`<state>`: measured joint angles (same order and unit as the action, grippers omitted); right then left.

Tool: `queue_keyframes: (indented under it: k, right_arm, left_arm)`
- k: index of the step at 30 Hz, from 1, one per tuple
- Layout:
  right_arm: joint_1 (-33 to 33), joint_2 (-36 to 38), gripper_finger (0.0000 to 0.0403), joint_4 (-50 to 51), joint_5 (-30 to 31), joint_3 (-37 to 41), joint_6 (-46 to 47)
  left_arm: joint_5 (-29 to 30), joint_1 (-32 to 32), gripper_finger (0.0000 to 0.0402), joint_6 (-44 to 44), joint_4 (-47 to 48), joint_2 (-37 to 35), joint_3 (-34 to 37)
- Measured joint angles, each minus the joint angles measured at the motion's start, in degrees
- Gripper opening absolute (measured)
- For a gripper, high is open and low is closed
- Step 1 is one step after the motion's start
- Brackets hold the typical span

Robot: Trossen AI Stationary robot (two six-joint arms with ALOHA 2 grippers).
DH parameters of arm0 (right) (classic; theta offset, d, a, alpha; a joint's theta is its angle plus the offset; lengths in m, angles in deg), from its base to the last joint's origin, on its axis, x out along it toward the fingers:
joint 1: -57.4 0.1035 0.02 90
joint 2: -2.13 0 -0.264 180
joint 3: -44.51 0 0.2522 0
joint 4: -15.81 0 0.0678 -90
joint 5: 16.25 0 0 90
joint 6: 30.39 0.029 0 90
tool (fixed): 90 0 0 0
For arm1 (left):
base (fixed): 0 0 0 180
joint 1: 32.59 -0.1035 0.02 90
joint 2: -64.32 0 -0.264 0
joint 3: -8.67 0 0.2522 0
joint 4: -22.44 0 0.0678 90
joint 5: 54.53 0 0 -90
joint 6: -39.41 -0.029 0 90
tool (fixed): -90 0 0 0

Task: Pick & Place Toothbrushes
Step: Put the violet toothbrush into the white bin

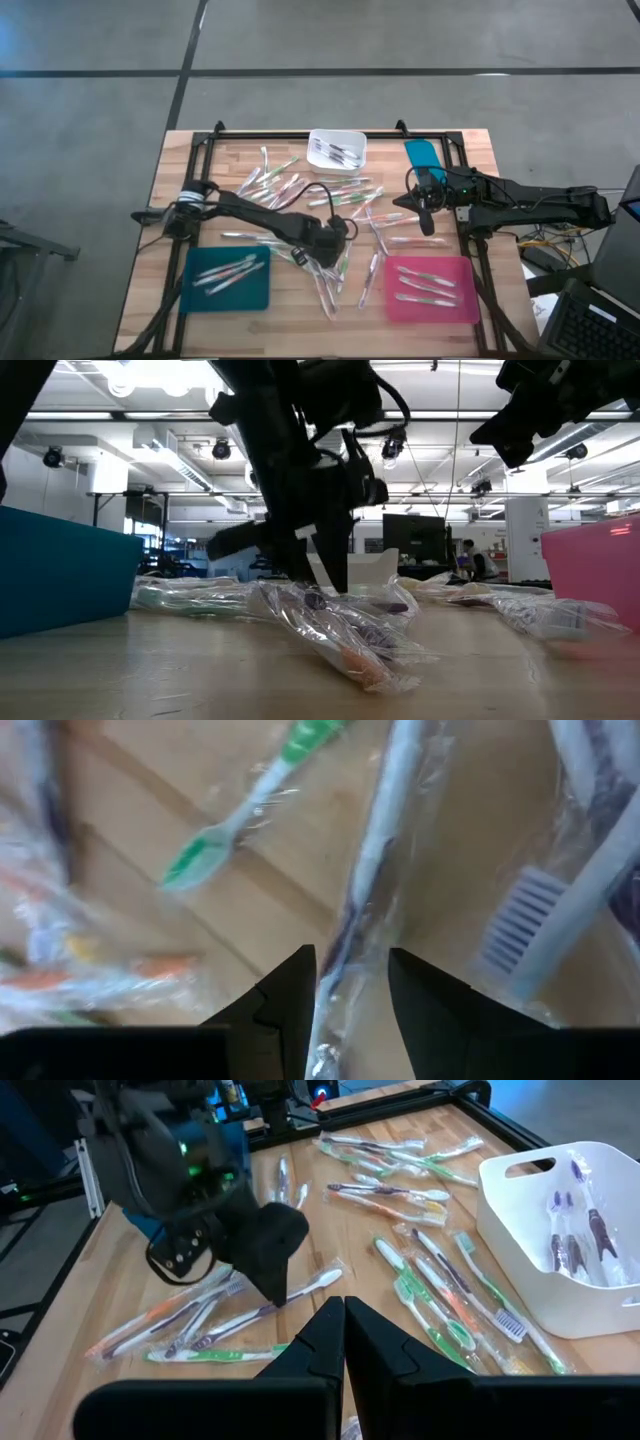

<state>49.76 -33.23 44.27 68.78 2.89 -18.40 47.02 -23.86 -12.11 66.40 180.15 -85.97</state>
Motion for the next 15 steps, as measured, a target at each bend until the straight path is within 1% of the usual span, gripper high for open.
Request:
queue_keyframes:
  k: [8,11,15]
  right_arm:
    - [0.0,0.0,0.0009,0.0,0.0,0.0,0.0]
    - [0.0,-0.1,0.0009,0.0,0.0,0.0,0.0]
    - [0.0,-0.1,0.0009,0.0,0.0,0.0,0.0]
  left_arm:
    - [-1.0,-0.6,0.0127,-1.9,0.0,1.3,-0.4]
    - [-1.4,-0.6,0.0104,-3.0,0.2,1.4,-0.3]
    - [-1.6,-0.6,0.0056,-4.4,0.5,1.4,-0.3]
